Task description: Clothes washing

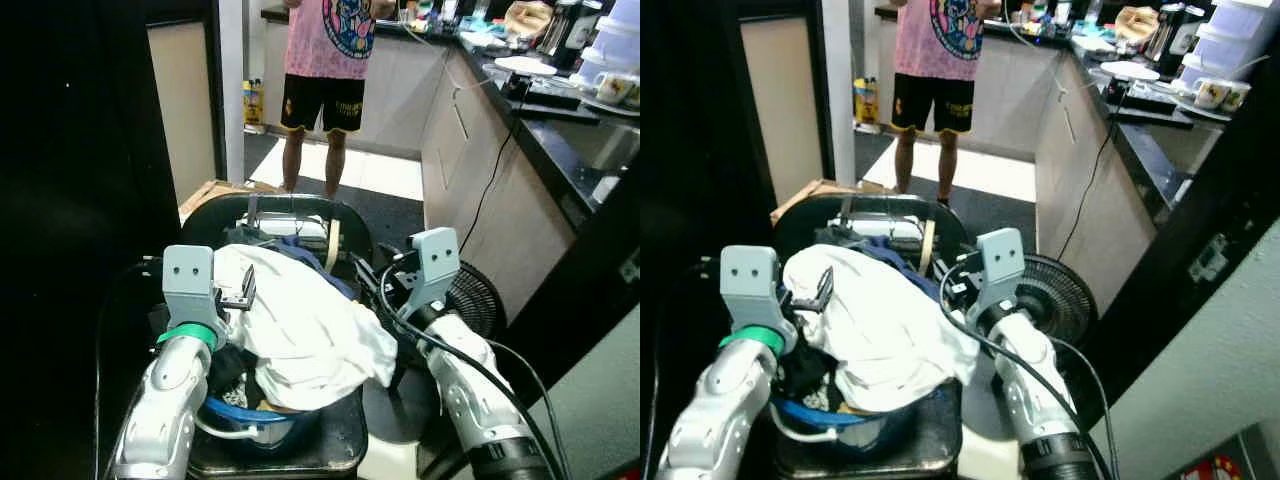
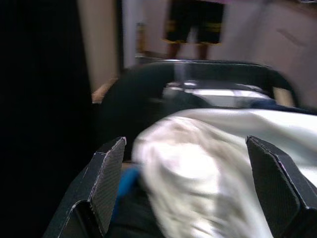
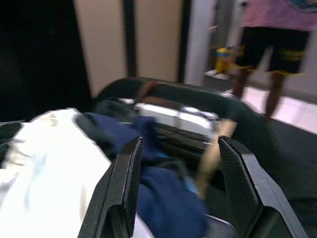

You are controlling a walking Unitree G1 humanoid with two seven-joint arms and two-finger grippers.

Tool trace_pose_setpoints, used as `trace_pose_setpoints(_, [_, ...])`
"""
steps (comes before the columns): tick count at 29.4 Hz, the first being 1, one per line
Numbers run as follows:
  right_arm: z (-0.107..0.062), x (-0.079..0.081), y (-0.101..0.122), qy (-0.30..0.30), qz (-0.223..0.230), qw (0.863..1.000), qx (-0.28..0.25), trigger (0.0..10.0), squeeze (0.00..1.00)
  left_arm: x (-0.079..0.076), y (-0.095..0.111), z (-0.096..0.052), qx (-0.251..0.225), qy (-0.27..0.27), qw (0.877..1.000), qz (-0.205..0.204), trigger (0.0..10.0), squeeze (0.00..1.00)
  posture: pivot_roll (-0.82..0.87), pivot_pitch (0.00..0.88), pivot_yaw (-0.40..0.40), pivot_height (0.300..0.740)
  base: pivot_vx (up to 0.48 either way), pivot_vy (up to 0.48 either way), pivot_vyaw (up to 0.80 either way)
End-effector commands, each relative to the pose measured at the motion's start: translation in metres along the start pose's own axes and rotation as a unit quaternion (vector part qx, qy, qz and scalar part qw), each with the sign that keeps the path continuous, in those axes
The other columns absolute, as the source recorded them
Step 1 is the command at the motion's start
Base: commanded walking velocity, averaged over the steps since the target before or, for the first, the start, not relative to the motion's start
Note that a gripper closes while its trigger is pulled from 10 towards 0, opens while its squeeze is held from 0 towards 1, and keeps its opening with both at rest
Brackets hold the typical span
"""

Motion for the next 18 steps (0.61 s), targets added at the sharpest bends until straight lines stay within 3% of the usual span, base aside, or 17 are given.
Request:
trace_pose_setpoints(1, [-0.004, -0.009, -0.001, -0.020, -0.008, 1.000, 0.004, 10.0, 0.00, -0.002, -0.003, -0.001, 0.004, -0.006, 1.000, -0.008, 10.0, 0.00, 0.01, 0.056, -0.025, 0.740, 0.326, 0.000, 0.00])
trace_pose_setpoints(4, [-0.004, -0.009, -0.001, -0.023, -0.008, 1.000, 0.004, 10.0, 0.00, -0.001, -0.003, -0.001, 0.004, -0.006, 1.000, -0.009, 10.0, 0.00, 0.01, 0.056, -0.025, 0.740, 0.324, 0.000, 0.00])
trace_pose_setpoints(8, [-0.004, -0.010, 0.000, -0.027, -0.009, 1.000, 0.004, 10.0, 0.00, -0.001, -0.001, 0.000, 0.001, -0.011, 1.000, -0.022, 10.0, 0.00, 0.01, 0.056, -0.026, 0.740, 0.000, 0.000, 0.00])
trace_pose_setpoints(18, [-0.002, -0.009, 0.001, -0.006, 0.001, 1.000, 0.006, 10.0, 0.00, -0.005, 0.008, 0.002, -0.023, -0.043, 0.999, -0.009, 10.0, 0.00, 0.01, 0.055, -0.031, 0.740, 0.000, 0.000, 0.00])
Point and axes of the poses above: a point about 5 cm out from each wrist's last joint towards the gripper, its own z axis pointing out of the wrist towards the gripper, its own y axis along the axis of the wrist's last joint, x = y × z, the point moved 1 cm from there along z, pointing out of the wrist towards the gripper, and after that the axes turned 9 degrees about z, right-handed, at the moved point
